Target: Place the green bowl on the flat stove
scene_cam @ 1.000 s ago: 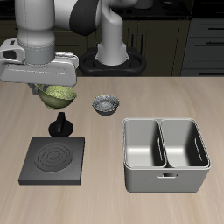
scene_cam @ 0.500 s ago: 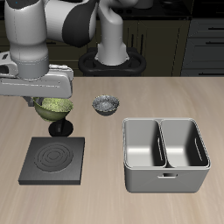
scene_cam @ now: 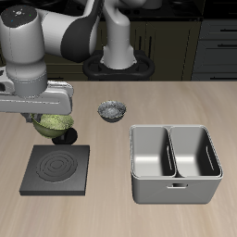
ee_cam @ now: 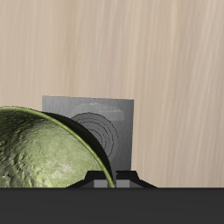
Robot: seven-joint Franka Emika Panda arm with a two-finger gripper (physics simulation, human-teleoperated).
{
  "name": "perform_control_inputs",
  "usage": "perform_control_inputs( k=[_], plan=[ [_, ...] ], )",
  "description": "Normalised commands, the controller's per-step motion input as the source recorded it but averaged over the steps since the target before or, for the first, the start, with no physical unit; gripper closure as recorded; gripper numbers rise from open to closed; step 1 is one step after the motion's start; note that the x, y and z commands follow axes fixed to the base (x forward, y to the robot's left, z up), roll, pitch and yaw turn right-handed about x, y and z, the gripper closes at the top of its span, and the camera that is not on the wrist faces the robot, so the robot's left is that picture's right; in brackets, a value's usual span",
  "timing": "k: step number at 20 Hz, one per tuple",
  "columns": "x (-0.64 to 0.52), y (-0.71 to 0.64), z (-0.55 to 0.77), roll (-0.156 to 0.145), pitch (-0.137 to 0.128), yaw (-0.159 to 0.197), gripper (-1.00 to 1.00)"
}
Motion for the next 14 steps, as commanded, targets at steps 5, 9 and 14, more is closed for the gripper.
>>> perform_control_inputs(
  k=[5,9,14],
  plan=[
    [0.08,0.05,-0.37,0.013,0.023,-0.028,1.0],
    [0.14,0.14,-0.41,0.038,0.024,-0.027,1.0],
    [0.05,0.13,-0.15,0.026,0.004,-0.02,1.0]
  ],
)
